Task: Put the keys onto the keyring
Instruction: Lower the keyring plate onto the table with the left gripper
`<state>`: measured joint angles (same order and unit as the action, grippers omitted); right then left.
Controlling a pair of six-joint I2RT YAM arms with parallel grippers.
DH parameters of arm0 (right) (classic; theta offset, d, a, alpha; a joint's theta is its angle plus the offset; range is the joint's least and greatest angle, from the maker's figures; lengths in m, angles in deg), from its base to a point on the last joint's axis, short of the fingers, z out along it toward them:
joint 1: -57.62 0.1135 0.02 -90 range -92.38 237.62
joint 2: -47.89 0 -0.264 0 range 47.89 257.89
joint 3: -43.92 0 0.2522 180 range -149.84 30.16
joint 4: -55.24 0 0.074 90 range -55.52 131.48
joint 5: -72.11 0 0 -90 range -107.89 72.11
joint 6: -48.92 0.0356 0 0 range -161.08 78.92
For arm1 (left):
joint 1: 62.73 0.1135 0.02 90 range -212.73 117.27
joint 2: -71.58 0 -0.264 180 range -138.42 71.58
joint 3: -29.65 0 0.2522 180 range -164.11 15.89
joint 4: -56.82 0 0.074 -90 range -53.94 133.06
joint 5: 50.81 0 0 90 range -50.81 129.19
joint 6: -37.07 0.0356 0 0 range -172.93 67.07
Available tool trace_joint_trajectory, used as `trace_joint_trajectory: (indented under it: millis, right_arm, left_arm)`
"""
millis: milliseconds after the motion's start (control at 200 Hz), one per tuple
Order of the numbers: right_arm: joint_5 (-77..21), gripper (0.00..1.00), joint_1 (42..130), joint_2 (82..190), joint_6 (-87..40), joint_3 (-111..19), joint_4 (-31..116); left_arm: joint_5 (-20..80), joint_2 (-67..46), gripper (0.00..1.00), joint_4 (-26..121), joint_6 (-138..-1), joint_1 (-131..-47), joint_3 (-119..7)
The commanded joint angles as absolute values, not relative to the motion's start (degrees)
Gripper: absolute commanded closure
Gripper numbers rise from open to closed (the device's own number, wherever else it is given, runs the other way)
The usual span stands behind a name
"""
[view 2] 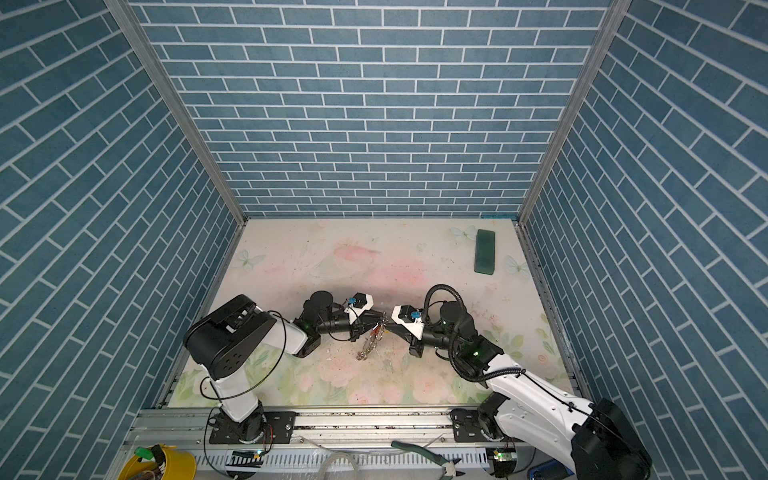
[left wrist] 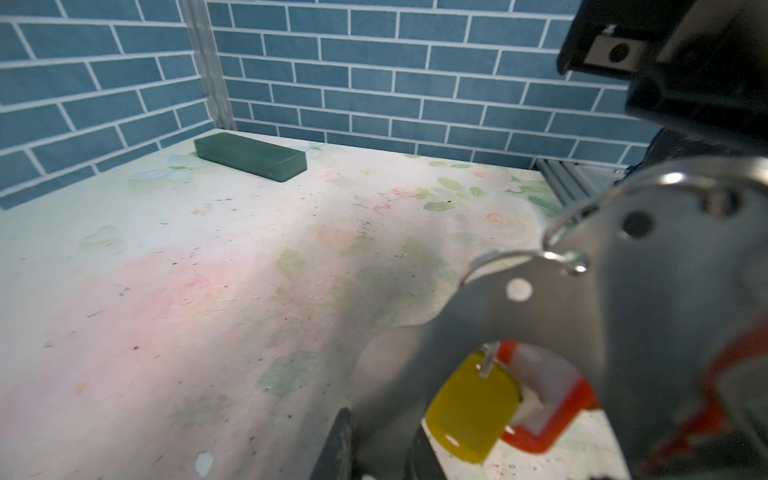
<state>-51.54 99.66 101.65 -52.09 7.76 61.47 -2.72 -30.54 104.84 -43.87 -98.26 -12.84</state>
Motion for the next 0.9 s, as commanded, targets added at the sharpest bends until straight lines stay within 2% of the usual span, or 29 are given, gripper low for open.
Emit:
trace_joint_trajectory:
  millis: [0,215,375,540,625,740,895]
  right_arm:
    - [-50.94,1.0,99.71,102.2,-53.22,9.15,58.91]
    - [-49.95,1.0,99.73,104.0,-53.18,8.4,58.07]
    - [-49.47,1.0,99.73,105.95,-52.78,7.71,57.8]
    - [-47.95,0.71,99.72,107.4,-52.32,7.12,57.33]
    - [-45.49,0.61,99.72,106.61,-52.07,7.41,57.3]
    - [-40.28,0.55,99.68,105.05,-51.4,8.56,58.88]
    - [-31.25,0.54,99.65,103.83,-49.81,10.1,61.82]
  left_arm:
    - [5.78,-27.22,0.8,102.35,-40.89,-97.36,-12.08]
    - [15.41,-23.04,0.84,94.46,-36.16,-98.12,-12.8]
    - [29.46,-20.48,0.84,89.0,-29.9,-101.1,-13.86]
    - [44.71,-19.22,0.86,84.6,-23.04,-104.37,-16.06]
    - [50.22,-18.7,0.86,83.85,-20.41,-104.9,-17.03]
    - [58.3,-19.45,0.86,80.44,-11.79,-107.36,-20.49]
    - [66.11,-22.29,0.86,77.26,-2.41,-108.87,-25.84]
